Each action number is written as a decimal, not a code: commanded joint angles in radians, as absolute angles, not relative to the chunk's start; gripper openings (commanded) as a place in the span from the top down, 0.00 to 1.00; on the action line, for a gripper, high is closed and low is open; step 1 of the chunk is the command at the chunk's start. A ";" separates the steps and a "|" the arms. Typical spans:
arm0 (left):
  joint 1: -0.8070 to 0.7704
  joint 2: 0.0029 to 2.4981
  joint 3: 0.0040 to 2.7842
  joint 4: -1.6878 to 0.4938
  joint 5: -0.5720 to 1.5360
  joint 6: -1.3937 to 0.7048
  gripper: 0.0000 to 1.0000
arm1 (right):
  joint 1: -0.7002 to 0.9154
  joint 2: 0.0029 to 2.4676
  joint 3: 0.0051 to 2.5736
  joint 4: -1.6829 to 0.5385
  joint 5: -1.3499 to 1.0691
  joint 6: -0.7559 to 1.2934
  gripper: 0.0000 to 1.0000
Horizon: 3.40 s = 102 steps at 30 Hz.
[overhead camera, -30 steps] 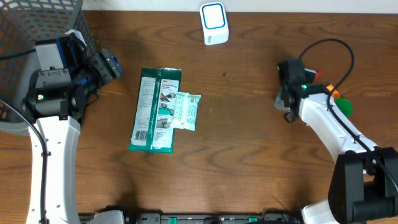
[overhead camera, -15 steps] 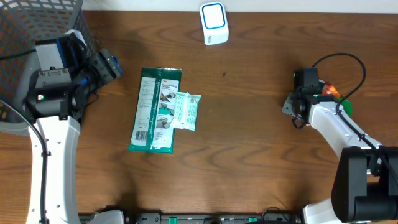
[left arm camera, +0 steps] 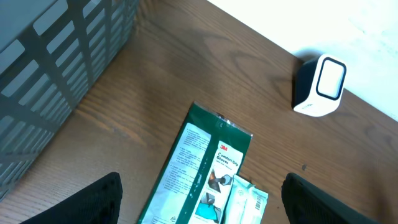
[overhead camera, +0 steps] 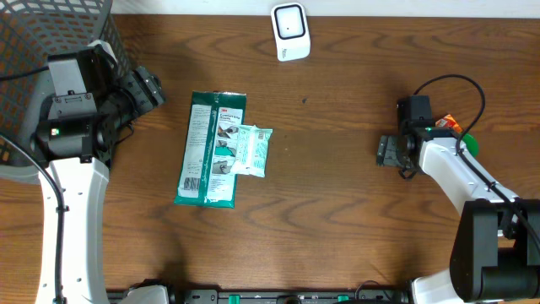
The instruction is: Scan the item barcode
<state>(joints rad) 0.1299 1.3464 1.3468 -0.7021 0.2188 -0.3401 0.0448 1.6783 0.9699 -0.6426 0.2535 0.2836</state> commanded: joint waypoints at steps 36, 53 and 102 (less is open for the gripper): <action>0.133 1.345 1.346 -0.703 0.216 -0.334 0.17 | 0.593 1.674 1.098 -0.430 -0.207 0.388 0.01; -0.075 1.437 1.277 -0.901 0.191 -0.345 0.92 | 0.296 1.674 1.098 -0.574 -0.323 0.332 0.01; -0.552 1.862 1.260 -0.646 0.215 -0.443 0.86 | 0.251 1.674 1.098 -0.611 -0.319 0.309 0.01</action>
<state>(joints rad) -0.5858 1.9202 1.2442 -0.6357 0.3058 -0.4416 0.2657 1.6783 1.0847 -0.6090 -0.3080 0.3248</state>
